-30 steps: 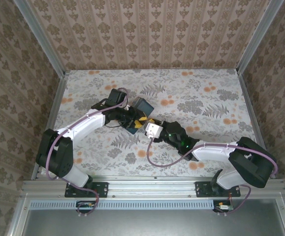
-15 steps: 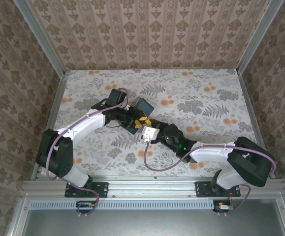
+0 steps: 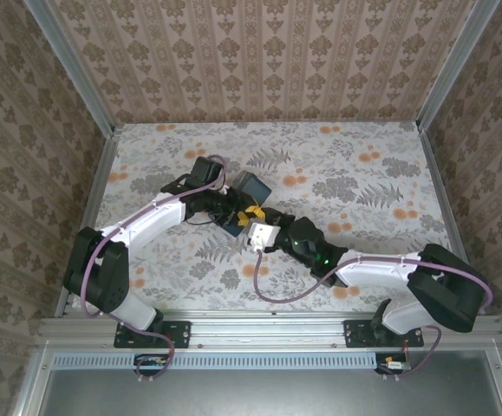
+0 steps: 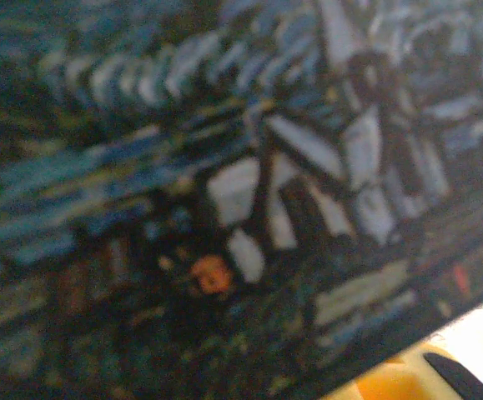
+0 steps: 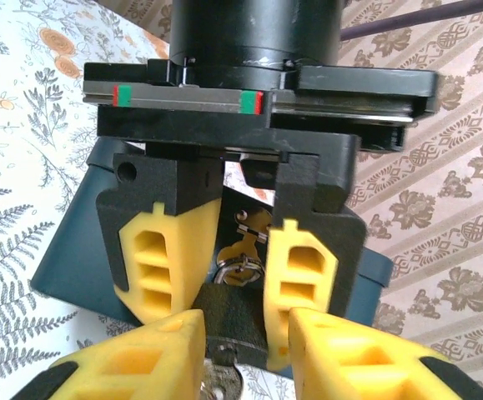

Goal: Unlock the padlock with the key

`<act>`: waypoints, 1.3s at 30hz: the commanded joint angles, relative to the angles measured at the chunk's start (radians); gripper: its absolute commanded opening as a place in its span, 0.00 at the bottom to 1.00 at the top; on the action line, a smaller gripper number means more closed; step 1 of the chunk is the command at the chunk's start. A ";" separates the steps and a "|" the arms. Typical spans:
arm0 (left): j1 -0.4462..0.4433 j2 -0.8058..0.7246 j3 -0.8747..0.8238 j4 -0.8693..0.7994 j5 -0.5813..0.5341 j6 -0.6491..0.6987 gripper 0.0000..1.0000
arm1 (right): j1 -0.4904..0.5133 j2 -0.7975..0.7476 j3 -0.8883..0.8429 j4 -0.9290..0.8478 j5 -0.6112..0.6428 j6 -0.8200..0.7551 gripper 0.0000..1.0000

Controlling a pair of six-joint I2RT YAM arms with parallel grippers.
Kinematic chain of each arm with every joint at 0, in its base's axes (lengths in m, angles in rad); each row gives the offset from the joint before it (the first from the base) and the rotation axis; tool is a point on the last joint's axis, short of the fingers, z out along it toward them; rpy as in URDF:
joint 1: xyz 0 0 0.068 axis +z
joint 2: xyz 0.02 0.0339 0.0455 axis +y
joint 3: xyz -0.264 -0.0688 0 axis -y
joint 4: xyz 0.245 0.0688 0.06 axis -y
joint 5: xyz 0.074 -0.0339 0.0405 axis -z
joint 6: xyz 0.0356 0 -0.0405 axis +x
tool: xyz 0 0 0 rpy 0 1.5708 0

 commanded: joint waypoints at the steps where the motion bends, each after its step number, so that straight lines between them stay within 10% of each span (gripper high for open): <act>1: 0.013 -0.029 0.003 -0.017 0.017 0.020 0.05 | -0.024 -0.092 -0.029 -0.058 -0.040 -0.002 0.32; 39: 0.003 -0.032 0.015 -0.029 0.019 0.000 0.05 | -0.043 0.054 0.031 -0.068 -0.106 -0.036 0.25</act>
